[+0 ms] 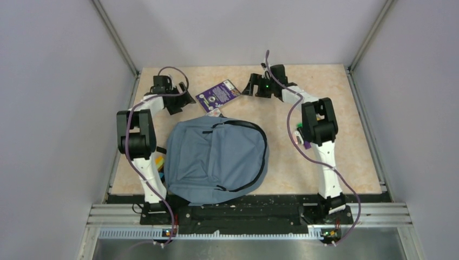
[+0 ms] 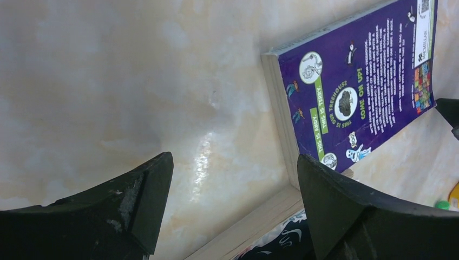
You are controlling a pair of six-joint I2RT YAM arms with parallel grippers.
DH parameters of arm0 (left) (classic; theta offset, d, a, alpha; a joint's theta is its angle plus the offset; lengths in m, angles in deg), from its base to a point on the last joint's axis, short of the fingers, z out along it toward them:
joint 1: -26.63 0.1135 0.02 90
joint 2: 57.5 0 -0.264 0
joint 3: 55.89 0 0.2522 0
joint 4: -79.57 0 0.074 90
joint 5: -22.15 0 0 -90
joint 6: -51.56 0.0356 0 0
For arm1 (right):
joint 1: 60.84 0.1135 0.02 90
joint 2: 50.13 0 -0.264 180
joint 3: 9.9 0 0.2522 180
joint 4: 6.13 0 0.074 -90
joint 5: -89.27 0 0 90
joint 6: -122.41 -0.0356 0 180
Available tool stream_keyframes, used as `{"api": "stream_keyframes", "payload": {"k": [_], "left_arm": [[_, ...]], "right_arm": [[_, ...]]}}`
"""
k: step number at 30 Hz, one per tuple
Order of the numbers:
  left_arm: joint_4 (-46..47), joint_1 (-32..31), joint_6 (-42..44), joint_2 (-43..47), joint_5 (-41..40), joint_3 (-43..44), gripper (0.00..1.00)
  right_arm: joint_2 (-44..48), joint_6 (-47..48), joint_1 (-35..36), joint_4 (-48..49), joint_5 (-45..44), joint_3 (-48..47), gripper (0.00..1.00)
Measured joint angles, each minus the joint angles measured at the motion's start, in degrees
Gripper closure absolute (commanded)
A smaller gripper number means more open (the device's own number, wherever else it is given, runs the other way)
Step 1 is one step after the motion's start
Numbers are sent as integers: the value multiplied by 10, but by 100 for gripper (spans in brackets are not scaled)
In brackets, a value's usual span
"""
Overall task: Pack the student bag
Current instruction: Move the book to the center of the board, then adjust the book at the center of the board.
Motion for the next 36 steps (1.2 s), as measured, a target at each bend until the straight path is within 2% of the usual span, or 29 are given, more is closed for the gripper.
{"api": "stream_keyframes", "payload": {"k": [4,15,21,27,31,33,36], "left_arm": [[8,-19,-4,0,5,-8,11],[52,-145,-21,2,3,-37,12],[73,-185,-32,9,-14,-41,12],[70,-193,-24,55,-33,-44,10],[70,-189,-1,85,-54,-34,9],[70,-184,9,87,-58,-20,8],[55,-159,37,68,-58,48,8]], "right_arm": [[21,-7,0,33,1,46,7],[151,-21,-13,61,-30,242,7],[212,-30,-37,75,-39,330,7],[226,-26,-44,72,-45,347,7],[217,-18,-45,51,-45,320,7],[202,-19,-45,48,-39,290,8],[182,-36,-45,63,-25,259,10]]}}
